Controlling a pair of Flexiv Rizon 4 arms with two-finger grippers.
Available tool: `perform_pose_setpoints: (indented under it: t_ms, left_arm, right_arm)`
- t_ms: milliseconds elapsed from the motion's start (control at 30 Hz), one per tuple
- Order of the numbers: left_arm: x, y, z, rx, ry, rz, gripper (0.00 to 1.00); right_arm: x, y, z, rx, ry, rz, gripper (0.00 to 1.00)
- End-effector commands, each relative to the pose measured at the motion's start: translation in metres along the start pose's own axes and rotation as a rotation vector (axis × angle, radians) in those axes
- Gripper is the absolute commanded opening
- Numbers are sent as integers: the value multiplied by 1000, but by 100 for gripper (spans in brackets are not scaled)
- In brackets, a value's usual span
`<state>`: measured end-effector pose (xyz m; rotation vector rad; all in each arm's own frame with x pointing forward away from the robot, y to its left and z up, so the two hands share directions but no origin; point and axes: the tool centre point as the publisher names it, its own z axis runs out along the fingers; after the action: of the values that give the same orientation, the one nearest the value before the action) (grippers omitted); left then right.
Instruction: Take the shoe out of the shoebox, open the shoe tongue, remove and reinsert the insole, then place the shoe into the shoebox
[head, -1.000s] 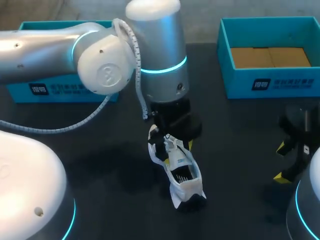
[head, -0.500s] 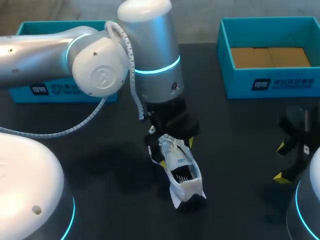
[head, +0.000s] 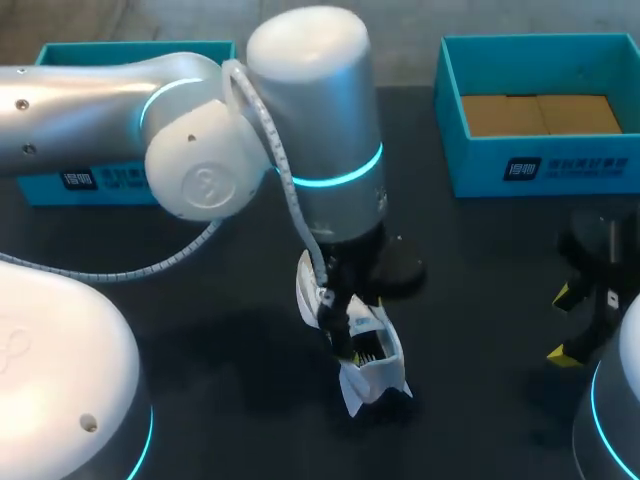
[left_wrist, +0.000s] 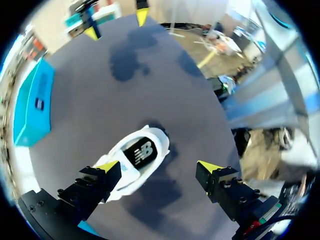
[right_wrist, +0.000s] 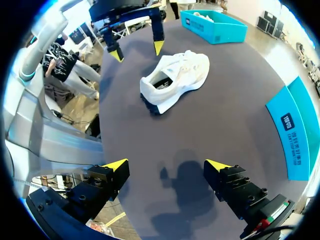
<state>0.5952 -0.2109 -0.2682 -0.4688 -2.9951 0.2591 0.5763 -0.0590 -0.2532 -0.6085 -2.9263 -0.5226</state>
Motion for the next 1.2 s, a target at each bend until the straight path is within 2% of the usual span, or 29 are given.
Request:
perform_pose_setpoints:
  t_ms: [33, 233, 567, 600, 1000, 1200]
  left_arm:
    - [3, -7, 19, 6, -8, -384, 100]
    - [5, -15, 37, 49, 23, -440, 100]
    - [13, -25, 62, 31, 17, -486, 100]
    - [14, -25, 64, 21, -10, -499, 100]
    - [14, -27, 90, -2, 7, -562, 100]
    - [11, -30, 109, -15, 6, -597, 100]
  right_arm:
    - [2, -1, 1, -1, -5, 0, 100]
    - [2, -1, 1, -1, -5, 0, 100]
    - [2, -1, 1, -1, -5, 0, 100]
    - [2, -1, 1, -1, -5, 0, 100]
    - [2, -1, 1, -1, -5, 0, 100]
    - [2, -1, 1, -1, -5, 0, 100]
